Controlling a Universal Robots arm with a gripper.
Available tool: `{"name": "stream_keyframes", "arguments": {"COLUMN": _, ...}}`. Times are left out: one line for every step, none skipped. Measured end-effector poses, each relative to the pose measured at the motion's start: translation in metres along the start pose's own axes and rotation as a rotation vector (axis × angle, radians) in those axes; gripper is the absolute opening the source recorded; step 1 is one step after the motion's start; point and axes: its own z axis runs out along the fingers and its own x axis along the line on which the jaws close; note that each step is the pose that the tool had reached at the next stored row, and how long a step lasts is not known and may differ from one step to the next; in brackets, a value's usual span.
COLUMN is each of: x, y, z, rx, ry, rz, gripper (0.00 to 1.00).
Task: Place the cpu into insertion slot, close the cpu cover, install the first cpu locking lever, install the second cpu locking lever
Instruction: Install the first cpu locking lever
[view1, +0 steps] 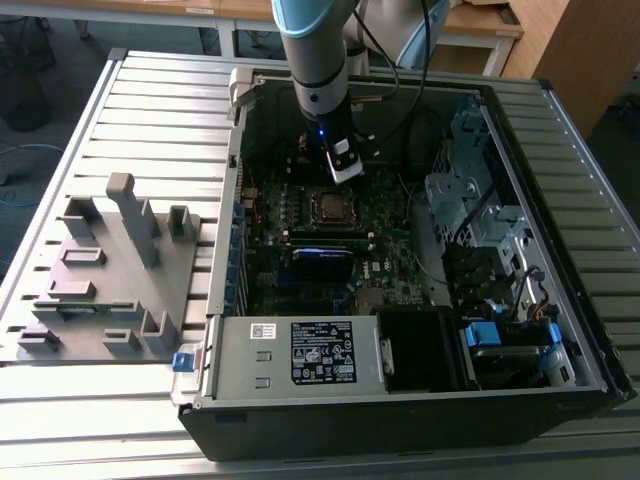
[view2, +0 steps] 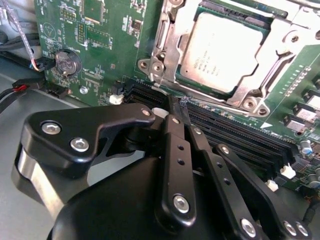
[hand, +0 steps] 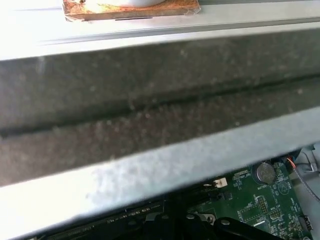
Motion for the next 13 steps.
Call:
{"name": "stream_keyframes", "arguments": {"x": 0.0000, "y": -0.0001, "z": -0.0001, "rx": 0.0066, "ry": -0.0015, "rz": -0.002, "gripper": 0.10}}
{"name": "stream_keyframes", "arguments": {"x": 0.0000, "y": -0.0001, "z": 0.0001, "rx": 0.0124, "ry": -0.0030, "rz": -0.004, "gripper": 0.10}}
{"name": "stream_keyframes", "arguments": {"x": 0.0000, "y": 0.0000, "z": 0.0001, "rx": 0.0182, "ry": -0.0043, "rz": -0.005, "gripper": 0.10}}
{"name": "stream_keyframes", "arguments": {"x": 0.0000, "y": -0.0001, "z": 0.0000, "rx": 0.0224, "ry": -0.0054, "rz": -0.007, "gripper": 0.10}}
{"name": "stream_keyframes", "arguments": {"x": 0.0000, "y": -0.0001, "z": 0.0000, "rx": 0.0241, "ry": -0.0060, "rz": -0.007, "gripper": 0.10}}
{"name": "stream_keyframes", "arguments": {"x": 0.0000, "y": -0.0002, "z": 0.0000, "rx": 0.0245, "ry": -0.0062, "rz": -0.007, "gripper": 0.10}}
{"name": "stream_keyframes", "arguments": {"x": 0.0000, "y": -0.0002, "z": 0.0000, "rx": 0.0246, "ry": -0.0063, "rz": -0.008, "gripper": 0.10}}
{"name": "stream_keyframes", "arguments": {"x": 0.0000, "y": -0.0002, "z": 0.0001, "rx": 0.0246, "ry": -0.0063, "rz": -0.008, "gripper": 0.10}}
{"name": "stream_keyframes", "arguments": {"x": 0.0000, "y": -0.0001, "z": 0.0001, "rx": 0.0246, "ry": -0.0064, "rz": -0.007, "gripper": 0.10}}
{"name": "stream_keyframes", "arguments": {"x": 0.0000, "y": -0.0001, "z": 0.0002, "rx": 0.0246, "ry": -0.0064, "rz": -0.007, "gripper": 0.10}}
{"name": "stream_keyframes", "arguments": {"x": 0.0000, "y": -0.0002, "z": 0.0003, "rx": 0.0245, "ry": -0.0064, "rz": -0.007, "gripper": 0.10}}
{"name": "stream_keyframes", "arguments": {"x": 0.0001, "y": -0.0002, "z": 0.0004, "rx": 0.0245, "ry": -0.0065, "rz": -0.007, "gripper": 0.10}}
{"name": "stream_keyframes", "arguments": {"x": 0.0001, "y": -0.0002, "z": 0.0005, "rx": 0.0245, "ry": -0.0065, "rz": -0.007, "gripper": 0.10}}
